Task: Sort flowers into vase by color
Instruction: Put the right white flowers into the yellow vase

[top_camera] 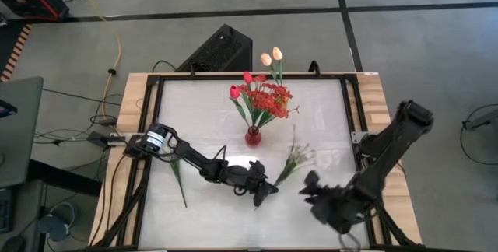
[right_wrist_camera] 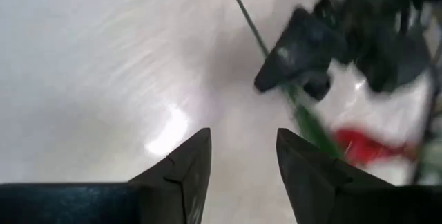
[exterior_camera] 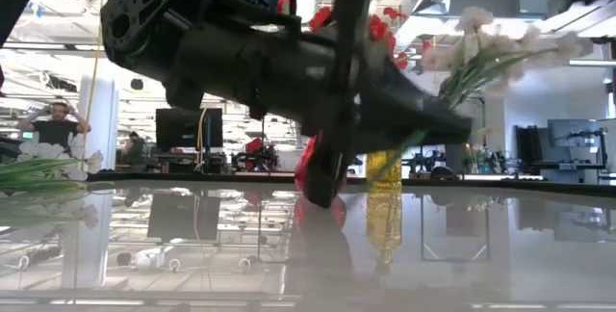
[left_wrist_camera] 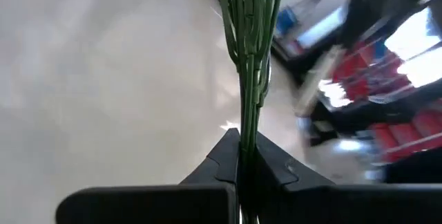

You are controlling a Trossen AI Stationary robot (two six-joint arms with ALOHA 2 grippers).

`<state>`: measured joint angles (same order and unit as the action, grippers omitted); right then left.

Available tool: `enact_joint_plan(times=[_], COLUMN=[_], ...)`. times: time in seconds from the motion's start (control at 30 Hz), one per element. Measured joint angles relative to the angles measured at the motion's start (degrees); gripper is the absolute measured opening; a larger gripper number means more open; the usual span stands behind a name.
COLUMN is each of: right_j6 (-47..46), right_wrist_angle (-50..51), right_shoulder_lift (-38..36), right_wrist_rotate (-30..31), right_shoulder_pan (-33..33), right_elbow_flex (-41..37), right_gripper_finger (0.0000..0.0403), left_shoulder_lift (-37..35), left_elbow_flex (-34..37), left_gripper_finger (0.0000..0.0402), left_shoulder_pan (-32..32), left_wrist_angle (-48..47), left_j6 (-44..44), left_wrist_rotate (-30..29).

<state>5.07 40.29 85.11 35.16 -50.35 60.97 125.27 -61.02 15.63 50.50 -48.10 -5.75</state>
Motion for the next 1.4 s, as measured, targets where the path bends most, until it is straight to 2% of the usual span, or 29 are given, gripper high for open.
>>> enact_joint_plan(times=[0.13, 0.23, 0.33, 0.4, 0.47, 0.57, 0.67, 0.77, 0.93, 1.0, 1.07, 1.2, 1.4], right_j6=[-17.28, -23.09, -28.49, -31.29, -31.51, -23.72, -11.75, -2.51, 5.60, 7.72, 9.19, 11.75, 9.23], right_wrist_angle=[6.81, 6.05, 3.97, 1.12, -4.93, -18.00, -30.00, -38.08, -46.93, -50.20, -55.17, -65.49, -75.16], right_shoulder_lift=[-7.29, -12.55, -17.70, -20.91, -23.73, -27.32, -31.20, -36.43, -45.12, -47.66, -48.67, -46.62, -38.62], right_wrist_rotate=[-2.64, -1.84, 3.00, 8.81, 16.07, 25.59, 25.09, 17.00, -5.54, -14.15, -20.99, -30.02, -36.19], right_shoulder_pan=[-3.21, -6.98, -10.95, -13.13, -14.20, -13.48, -11.11, -6.97, 5.53, 10.44, 15.10, 22.91, 29.90], right_elbow_flex=[-1.97, -8.17, -16.35, -21.69, -26.24, -30.85, -33.04, -34.99, -38.46, -39.77, -40.88, -43.02, -43.25], right_gripper_finger=[0.0176, 0.0163, 0.0151, 0.0143, 0.0136, 0.0131, 0.0132, 0.0139, 0.0155, 0.0158, 0.0159, 0.0159, 0.0159], left_shoulder_lift=[0.12, -1.86, -3.41, -4.33, -4.71, -4.85, -4.85, -4.81, -6.93, -9.56, -11.84, -12.71, -12.63], left_elbow_flex=[-1.91, -5.24, -9.26, -12.25, -15.94, -20.45, -21.94, -21.94, -19.63, -16.80, -13.23, -6.34, -4.43], left_gripper_finger=[0.0000, 0.0000, 0.0000, 0.0000, 0.0000, 0.0000, 0.0000, 0.0000, 0.0000, 0.0000, 0.0000, 0.0000, 0.0000], left_shoulder_pan=[0.81, 2.45, 3.95, 4.55, 4.81, 5.06, 4.57, 3.65, 2.23, 1.97, 1.72, 0.29, -2.48], left_wrist_angle=[2.12, 1.28, -1.94, -5.67, -9.25, -15.41, -18.32, -17.87, -20.07, -17.64, -11.38, 1.81, 2.99], left_j6=[10.08, 18.92, 28.18, 34.67, 40.01, 45.55, 49.89, 53.03, 55.35, 56.65, 58.16, 58.47, 56.04], left_wrist_rotate=[-4.58, -7.09, -10.58, -12.90, -14.61, -15.98, -15.95, -16.80, -16.21, -15.69, -15.67, -13.70, -14.00])
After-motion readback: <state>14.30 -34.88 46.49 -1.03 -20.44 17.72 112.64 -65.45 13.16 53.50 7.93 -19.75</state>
